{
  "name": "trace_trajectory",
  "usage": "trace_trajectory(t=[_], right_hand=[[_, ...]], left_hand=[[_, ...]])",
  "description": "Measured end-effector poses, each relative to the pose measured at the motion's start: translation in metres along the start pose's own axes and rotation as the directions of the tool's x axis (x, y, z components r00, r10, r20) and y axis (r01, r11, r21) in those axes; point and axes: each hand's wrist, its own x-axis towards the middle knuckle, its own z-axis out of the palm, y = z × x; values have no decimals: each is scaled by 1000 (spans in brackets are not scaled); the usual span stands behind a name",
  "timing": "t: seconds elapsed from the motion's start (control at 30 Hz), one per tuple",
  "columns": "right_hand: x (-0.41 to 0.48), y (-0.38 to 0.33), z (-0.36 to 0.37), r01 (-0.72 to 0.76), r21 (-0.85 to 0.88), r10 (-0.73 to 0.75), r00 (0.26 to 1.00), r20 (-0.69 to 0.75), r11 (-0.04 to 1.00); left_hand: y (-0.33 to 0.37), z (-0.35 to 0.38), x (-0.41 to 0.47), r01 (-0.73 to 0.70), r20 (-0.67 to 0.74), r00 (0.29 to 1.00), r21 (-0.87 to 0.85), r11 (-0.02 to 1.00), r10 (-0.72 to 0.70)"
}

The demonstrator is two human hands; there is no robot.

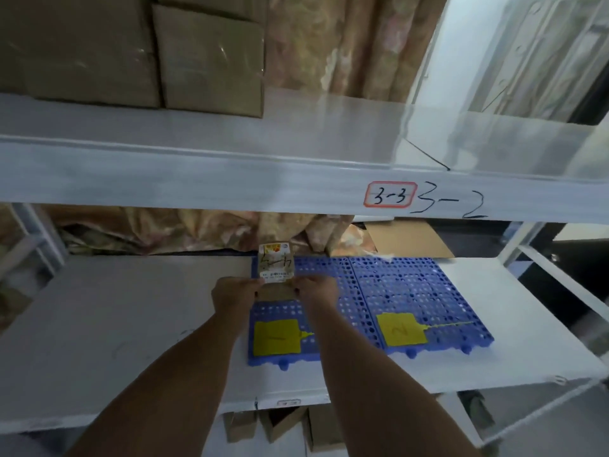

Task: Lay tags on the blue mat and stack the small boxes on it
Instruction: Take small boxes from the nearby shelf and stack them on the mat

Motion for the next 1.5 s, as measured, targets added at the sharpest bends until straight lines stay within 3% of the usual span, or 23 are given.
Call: trace_trajectory(t=[0.33, 0.97, 1.2, 1.27, 1.33, 1.4, 1.5], right_hand=[[52, 16, 50, -28, -144, 35, 998, 49, 989], [73, 28, 43, 87, -233, -74, 995, 64, 969], [65, 20, 33, 240, -492, -233, 969, 76, 837], [52, 11, 29, 338, -599, -293, 940, 176, 726], [38, 2, 25, 444, -693, -324, 895, 307, 569], [23, -7, 24, 538, -732, -310, 842, 441, 419], [-1, -21, 33, 621, -724, -283, 783, 554, 301]], left_hand=[[-24, 10, 57, 76, -78, 994, 23, 997, -74], [-31, 30, 61, 58, -102, 994, 94, 994, -49], [-17, 17, 50, -29, -103, 993, 214, 976, 52], [-10, 6, 42, -104, -50, 990, 387, 916, 133], [-2, -9, 31, -219, 74, 974, 575, 789, 216], [5, -30, 25, -269, 193, 963, 702, 660, 187], [21, -64, 14, -303, 280, 953, 895, 328, 117]])
